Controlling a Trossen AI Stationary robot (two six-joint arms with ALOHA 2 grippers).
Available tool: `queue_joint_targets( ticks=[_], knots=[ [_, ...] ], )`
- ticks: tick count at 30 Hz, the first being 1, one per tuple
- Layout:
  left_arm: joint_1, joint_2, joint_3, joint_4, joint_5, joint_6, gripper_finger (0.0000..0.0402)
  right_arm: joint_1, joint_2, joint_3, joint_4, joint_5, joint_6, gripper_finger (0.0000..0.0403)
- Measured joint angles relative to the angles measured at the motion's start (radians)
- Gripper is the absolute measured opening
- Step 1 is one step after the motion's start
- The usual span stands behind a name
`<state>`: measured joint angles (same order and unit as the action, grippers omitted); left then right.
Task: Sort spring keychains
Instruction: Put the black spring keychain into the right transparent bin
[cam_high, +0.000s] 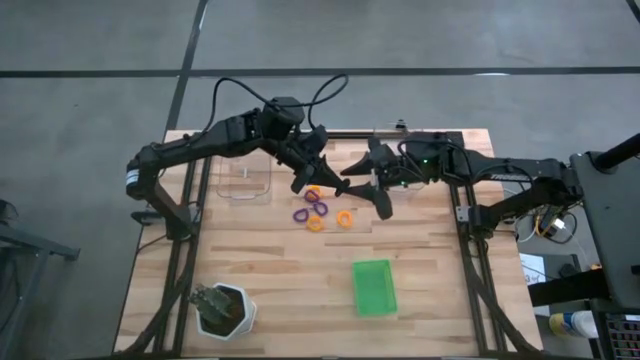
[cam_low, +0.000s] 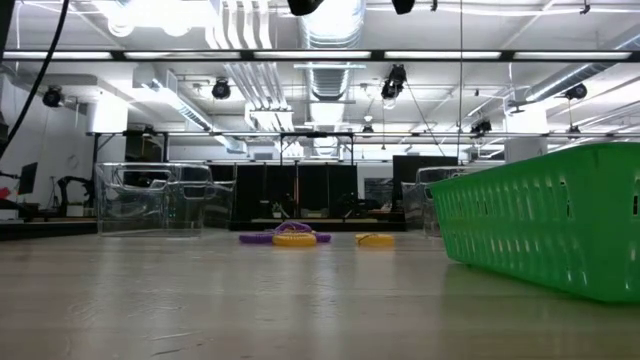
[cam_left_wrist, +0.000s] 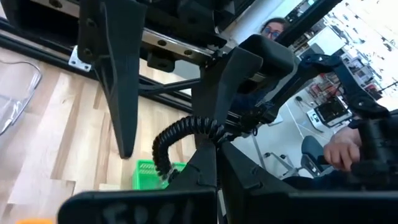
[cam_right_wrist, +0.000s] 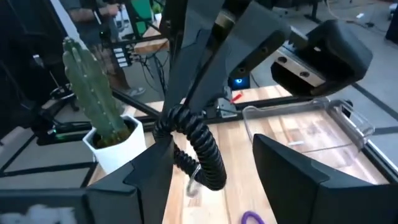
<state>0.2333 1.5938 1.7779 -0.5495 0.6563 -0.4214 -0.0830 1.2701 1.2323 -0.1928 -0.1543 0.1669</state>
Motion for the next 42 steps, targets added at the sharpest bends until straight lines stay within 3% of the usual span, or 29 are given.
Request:
queue_joint_targets(
  ticks=[3, 7, 9, 17, 25, 33, 38, 42],
  knots=[
    [0.000, 0.000, 0.000, 0.000, 0.000, 0.000, 0.0000, 0.000, 0.004, 0.001, -0.019, -0.003, 0.029, 0.0179],
    [0.000, 0.000, 0.000, -0.001, -0.001, -0.012, 0.0009, 0.000, 0.003, 0.001, -0.038, -0.048, 0.049, 0.0047],
    [-0.001, 0.000, 0.000, -0.001, -0.014, -0.035, 0.0022, 0.000, 0.002, 0.001, -0.038, -0.053, 0.046, 0.0025],
    [0.014, -0.006, 0.000, -0.009, -0.062, -0.022, 0.0110, -0.009, 0.001, 0.001, -0.135, -0.051, 0.111, 0.0013],
    [0.021, -0.008, 0.002, -0.039, -0.173, -0.018, 0.0190, -0.076, 0.000, 0.001, -0.480, -0.005, 0.268, 0.0012],
    [0.022, -0.009, 0.002, -0.072, -0.276, 0.003, 0.0206, -0.188, 0.000, 0.001, -0.768, 0.168, 0.350, 0.0012],
    [0.022, -0.009, 0.002, -0.075, -0.308, 0.003, 0.0206, -0.276, 0.002, 0.001, -0.825, 0.312, 0.350, 0.0012],
    [0.020, -0.009, 0.002, -0.101, -0.352, 0.003, 0.0206, -0.371, 0.004, -0.009, -0.828, 0.315, 0.330, 0.0012]
  ],
)
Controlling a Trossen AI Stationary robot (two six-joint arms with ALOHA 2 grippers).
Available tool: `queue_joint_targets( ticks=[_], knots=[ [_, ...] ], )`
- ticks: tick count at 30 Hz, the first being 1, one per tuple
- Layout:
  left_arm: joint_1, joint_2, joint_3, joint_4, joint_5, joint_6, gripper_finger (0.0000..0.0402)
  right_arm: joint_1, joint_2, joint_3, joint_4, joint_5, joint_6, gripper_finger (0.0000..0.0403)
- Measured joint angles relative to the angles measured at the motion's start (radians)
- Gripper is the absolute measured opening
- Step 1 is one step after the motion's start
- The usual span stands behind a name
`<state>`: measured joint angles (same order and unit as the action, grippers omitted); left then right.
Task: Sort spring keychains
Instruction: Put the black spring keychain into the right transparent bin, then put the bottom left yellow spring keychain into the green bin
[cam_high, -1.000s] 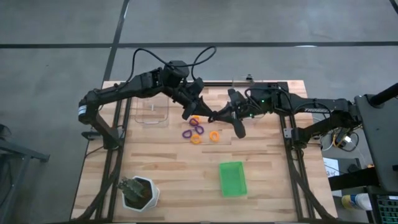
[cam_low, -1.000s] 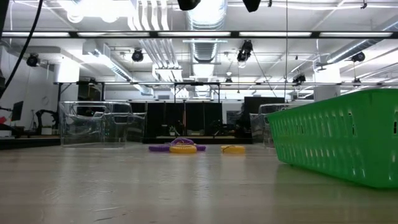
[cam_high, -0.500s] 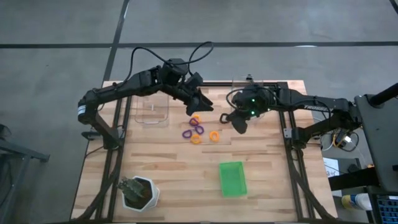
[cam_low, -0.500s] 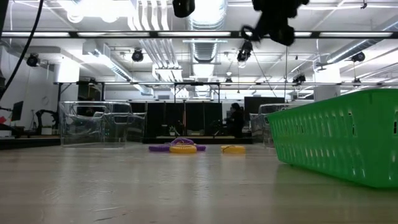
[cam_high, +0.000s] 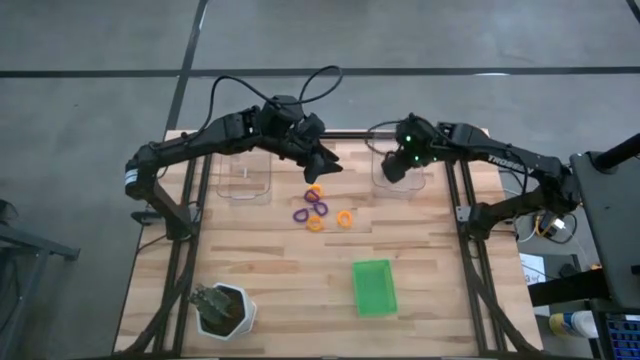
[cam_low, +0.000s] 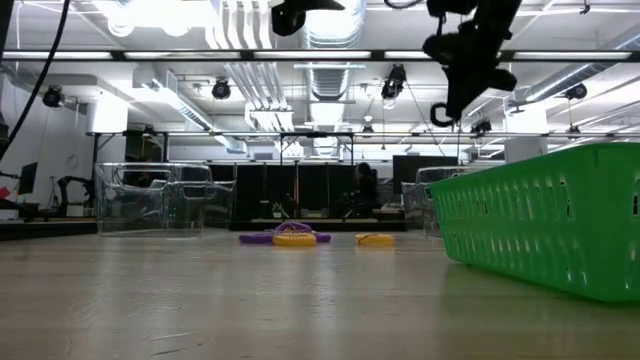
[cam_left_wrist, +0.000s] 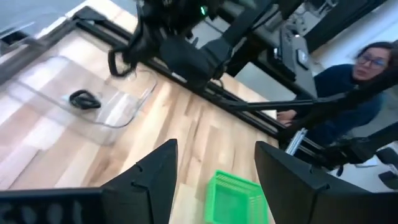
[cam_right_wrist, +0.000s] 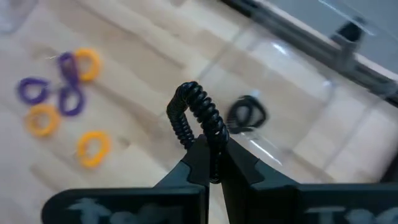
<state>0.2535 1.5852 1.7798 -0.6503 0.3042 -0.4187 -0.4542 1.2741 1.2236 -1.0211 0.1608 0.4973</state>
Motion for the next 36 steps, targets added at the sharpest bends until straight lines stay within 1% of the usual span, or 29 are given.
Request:
queue_joint_targets(
  ticks=[4, 8, 14, 17, 20, 23, 27, 29, 31, 36],
  knots=[
    [0.000, 0.000, 0.000, -0.034, -0.019, 0.000, 0.0206, -0.085, 0.039, -0.007, -0.002, 0.000, -0.040, 0.0012],
    [0.000, 0.000, -0.002, -0.048, -0.019, 0.000, 0.0206, -0.145, 0.128, -0.007, 0.004, -0.002, -0.111, 0.0012],
    [0.000, 0.000, -0.002, -0.047, -0.019, 0.001, 0.0206, -0.203, 0.297, -0.008, 0.010, -0.007, -0.199, 0.0012],
    [0.000, 0.000, -0.003, -0.047, -0.019, 0.001, 0.0206, -0.227, 0.375, -0.009, 0.009, -0.030, -0.225, 0.0012],
    [0.000, 0.000, -0.003, -0.046, -0.019, 0.001, 0.0206, -0.240, 0.425, -0.008, 0.005, -0.034, -0.248, 0.0013],
    [0.000, 0.000, -0.005, -0.046, -0.018, 0.001, 0.0206, -0.248, 0.456, -0.008, 0.005, -0.034, -0.283, 0.0021],
    [0.000, 0.000, -0.016, -0.046, -0.018, -0.002, 0.0206, -0.252, 0.471, -0.008, 0.004, -0.034, -0.281, 0.0044],
    [0.000, 0.000, -0.019, -0.049, -0.019, -0.002, 0.0206, -0.252, 0.465, -0.007, 0.005, -0.044, -0.277, 0.0063],
    [-0.001, 0.000, -0.019, -0.049, -0.018, -0.002, 0.0206, -0.252, 0.453, -0.007, 0.005, -0.065, -0.280, 0.0089],
    [-0.001, 0.000, -0.019, -0.050, -0.019, -0.001, 0.0206, -0.251, 0.391, -0.007, 0.003, -0.078, -0.264, 0.0169]
  ],
)
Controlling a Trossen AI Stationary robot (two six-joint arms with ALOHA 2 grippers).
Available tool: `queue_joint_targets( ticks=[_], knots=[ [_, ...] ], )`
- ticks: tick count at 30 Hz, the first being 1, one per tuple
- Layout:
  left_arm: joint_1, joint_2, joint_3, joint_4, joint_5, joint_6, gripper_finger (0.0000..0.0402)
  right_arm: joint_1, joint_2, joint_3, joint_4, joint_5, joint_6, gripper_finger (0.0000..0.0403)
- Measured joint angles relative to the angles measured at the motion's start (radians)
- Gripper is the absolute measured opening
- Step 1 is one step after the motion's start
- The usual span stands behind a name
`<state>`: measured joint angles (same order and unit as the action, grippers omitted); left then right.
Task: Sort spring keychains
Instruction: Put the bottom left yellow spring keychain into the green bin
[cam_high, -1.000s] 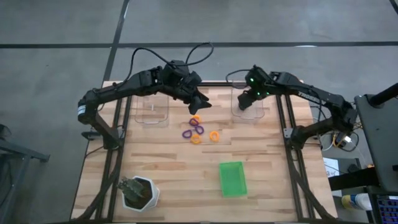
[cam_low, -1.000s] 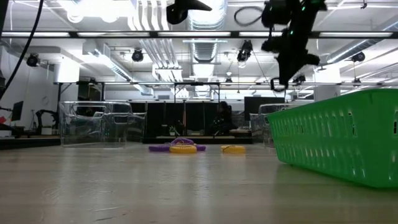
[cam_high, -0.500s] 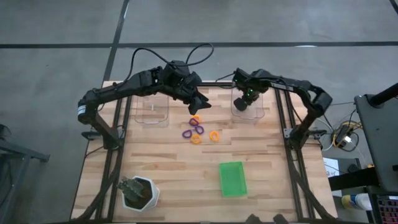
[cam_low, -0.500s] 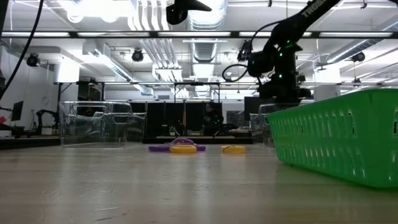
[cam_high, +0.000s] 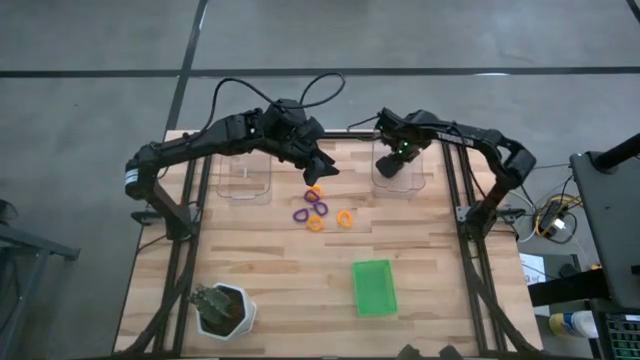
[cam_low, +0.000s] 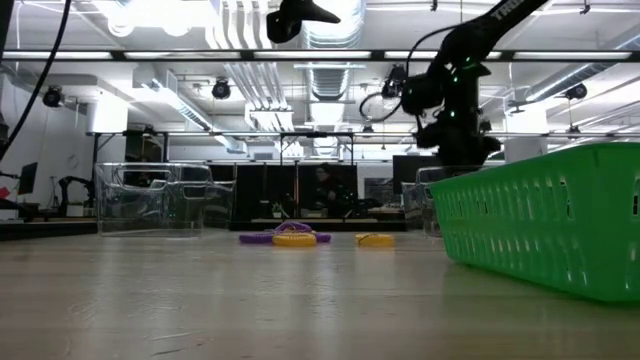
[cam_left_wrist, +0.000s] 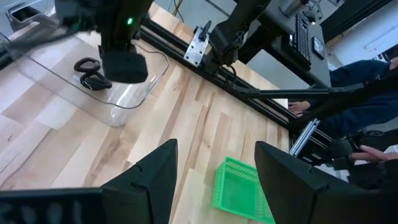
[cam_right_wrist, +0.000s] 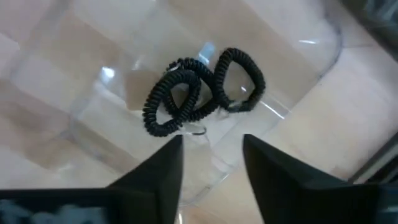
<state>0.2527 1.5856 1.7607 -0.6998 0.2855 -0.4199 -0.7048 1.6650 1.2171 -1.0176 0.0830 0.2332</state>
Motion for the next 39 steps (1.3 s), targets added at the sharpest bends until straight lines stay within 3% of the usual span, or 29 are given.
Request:
queue_joint_targets(
  ticks=[5, 9, 14, 20, 25, 34, 39],
  knots=[
    [0.000, 0.000, 0.000, -0.006, 0.000, 0.015, 0.0206, 0.023, -0.130, 0.000, 0.003, -0.062, 0.016, 0.0231],
    [-0.001, 0.000, 0.000, -0.054, 0.000, 0.045, 0.0207, 0.066, -0.263, 0.000, 0.018, -0.068, 0.032, 0.0255],
    [-0.007, 0.005, -0.027, -0.103, -0.004, 0.067, 0.0207, 0.135, -0.426, 0.000, 0.098, -0.067, 0.062, 0.0258],
    [-0.032, 0.005, -0.157, -0.104, -0.006, 0.156, 0.0207, 0.199, -0.567, 0.000, 0.217, -0.057, 0.111, 0.0248],
    [-0.055, 0.006, -0.288, -0.083, -0.050, 0.143, 0.0207, 0.201, -0.622, 0.000, 0.251, -0.054, 0.126, 0.0245],
    [-0.117, 0.006, -0.546, 0.114, -0.071, 0.162, 0.0207, 0.204, -0.632, 0.000, 0.249, -0.055, 0.134, 0.0244],
    [-0.167, 0.006, -0.654, 0.267, -0.163, 0.236, 0.0207, 0.210, -0.624, 0.000, 0.248, -0.058, 0.134, 0.0244]
  ],
)
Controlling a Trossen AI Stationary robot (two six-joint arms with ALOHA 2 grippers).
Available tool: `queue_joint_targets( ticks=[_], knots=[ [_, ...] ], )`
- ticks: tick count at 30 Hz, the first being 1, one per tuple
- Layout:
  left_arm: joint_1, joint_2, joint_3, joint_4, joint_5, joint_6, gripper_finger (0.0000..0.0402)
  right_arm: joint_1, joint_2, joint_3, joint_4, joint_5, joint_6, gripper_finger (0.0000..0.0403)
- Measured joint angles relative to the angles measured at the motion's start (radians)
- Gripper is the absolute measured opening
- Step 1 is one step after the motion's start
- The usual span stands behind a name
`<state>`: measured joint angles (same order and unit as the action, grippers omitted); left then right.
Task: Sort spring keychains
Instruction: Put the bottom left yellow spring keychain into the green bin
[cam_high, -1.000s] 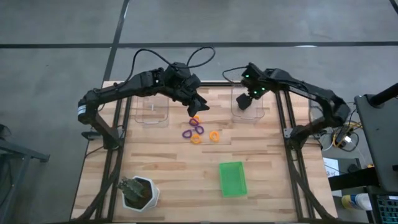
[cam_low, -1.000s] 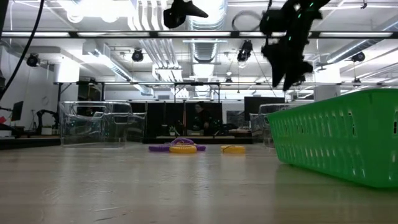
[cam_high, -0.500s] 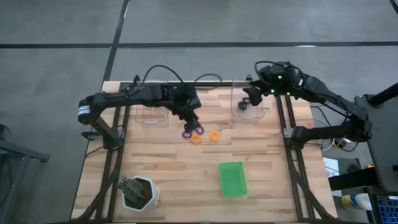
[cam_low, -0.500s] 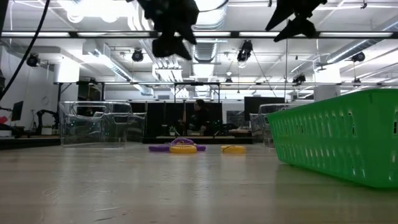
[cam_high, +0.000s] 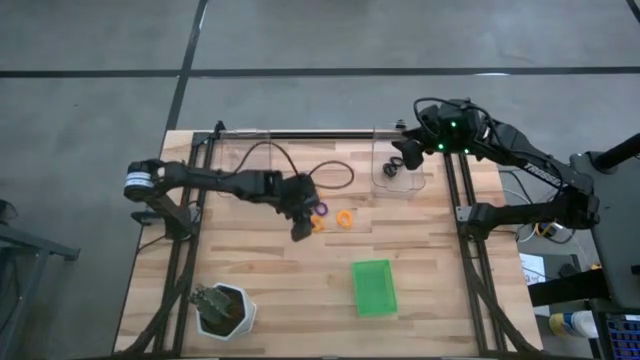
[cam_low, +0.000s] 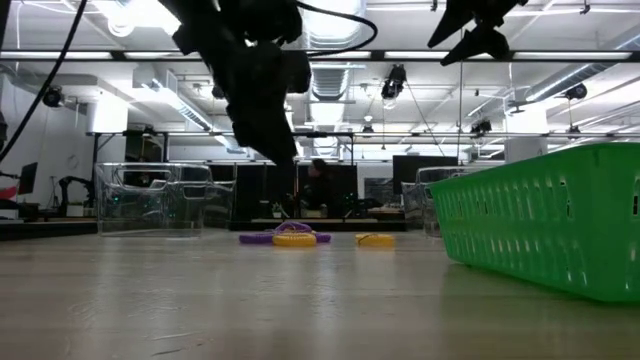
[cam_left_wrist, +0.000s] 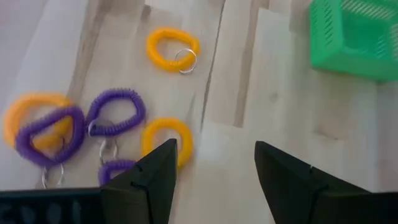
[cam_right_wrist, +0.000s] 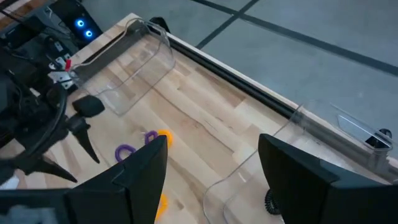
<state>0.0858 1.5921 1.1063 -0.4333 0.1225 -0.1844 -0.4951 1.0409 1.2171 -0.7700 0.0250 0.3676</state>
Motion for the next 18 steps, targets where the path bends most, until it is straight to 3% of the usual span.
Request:
queue_joint_targets(
  ticks=[8, 18],
  knots=[
    [-0.020, 0.049, -0.096, 0.111, -0.038, 0.070, 0.0207, 0.022, 0.000, 0.000, 0.001, 0.000, 0.000, 0.0244],
    [-0.022, 0.173, -0.095, 0.161, -0.036, 0.117, 0.0206, 0.026, 0.000, 0.000, 0.000, 0.000, 0.026, 0.0244]
  ],
)
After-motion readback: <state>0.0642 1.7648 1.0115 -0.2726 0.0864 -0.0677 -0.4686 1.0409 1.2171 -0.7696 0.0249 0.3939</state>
